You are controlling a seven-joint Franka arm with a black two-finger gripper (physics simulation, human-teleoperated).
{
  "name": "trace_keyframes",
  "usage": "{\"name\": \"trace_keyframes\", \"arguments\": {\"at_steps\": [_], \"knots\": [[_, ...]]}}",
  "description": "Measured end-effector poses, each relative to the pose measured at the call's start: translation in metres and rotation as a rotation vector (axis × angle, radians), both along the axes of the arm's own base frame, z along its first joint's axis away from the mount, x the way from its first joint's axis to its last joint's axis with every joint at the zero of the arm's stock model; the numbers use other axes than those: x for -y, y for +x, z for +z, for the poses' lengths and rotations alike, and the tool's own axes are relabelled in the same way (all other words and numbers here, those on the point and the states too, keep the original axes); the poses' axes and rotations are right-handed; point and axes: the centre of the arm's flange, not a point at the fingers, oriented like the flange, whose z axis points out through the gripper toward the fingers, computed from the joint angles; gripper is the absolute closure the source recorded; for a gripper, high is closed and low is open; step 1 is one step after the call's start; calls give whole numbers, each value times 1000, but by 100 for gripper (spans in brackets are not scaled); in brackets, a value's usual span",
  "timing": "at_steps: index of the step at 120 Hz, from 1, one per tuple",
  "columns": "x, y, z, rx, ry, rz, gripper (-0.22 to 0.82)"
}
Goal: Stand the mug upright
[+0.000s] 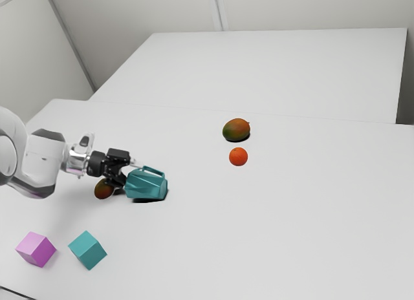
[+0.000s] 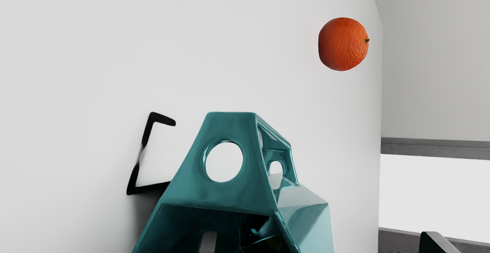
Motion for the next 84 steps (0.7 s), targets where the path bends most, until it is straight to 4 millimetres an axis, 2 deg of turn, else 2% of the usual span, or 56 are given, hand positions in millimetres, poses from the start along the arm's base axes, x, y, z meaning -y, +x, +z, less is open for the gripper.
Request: {"name": "trace_keyframes", "arguments": {"at_steps": [5, 21, 34, 52, 68, 84], "knots": [[0, 0, 0, 11, 4, -3, 11], [0, 1, 1, 40, 14, -11, 45], [0, 1, 2, 58, 18, -19, 61], [1, 2, 4, 76, 23, -28, 70], [1, 3, 7, 94, 22, -29, 74], [14, 11, 33, 146, 25, -55, 75]]}}
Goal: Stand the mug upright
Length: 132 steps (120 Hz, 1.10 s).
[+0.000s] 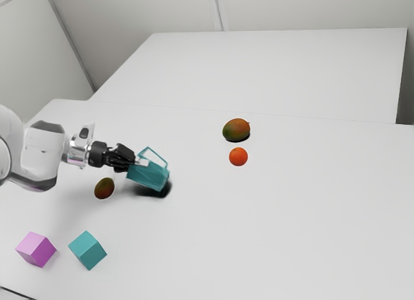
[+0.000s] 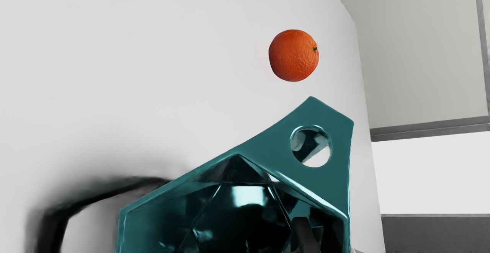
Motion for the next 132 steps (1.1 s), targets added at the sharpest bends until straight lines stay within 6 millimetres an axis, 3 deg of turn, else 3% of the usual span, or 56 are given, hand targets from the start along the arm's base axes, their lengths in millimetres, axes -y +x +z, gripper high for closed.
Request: {"name": "trace_keyframes", "arguments": {"at_steps": [20, 33, 49, 56, 70, 104, 132], "knots": [[21, 25, 66, 87, 88, -101, 78], [34, 56, 123, 124, 363, -299, 78], [80, 84, 157, 117, 762, -532, 79], [86, 89, 154, 103, 873, -553, 79], [87, 92, 122, 65, 993, -523, 79], [80, 100, 62, -15, 1070, -401, 78], [78, 104, 60, -38, 1073, -320, 33]]}}
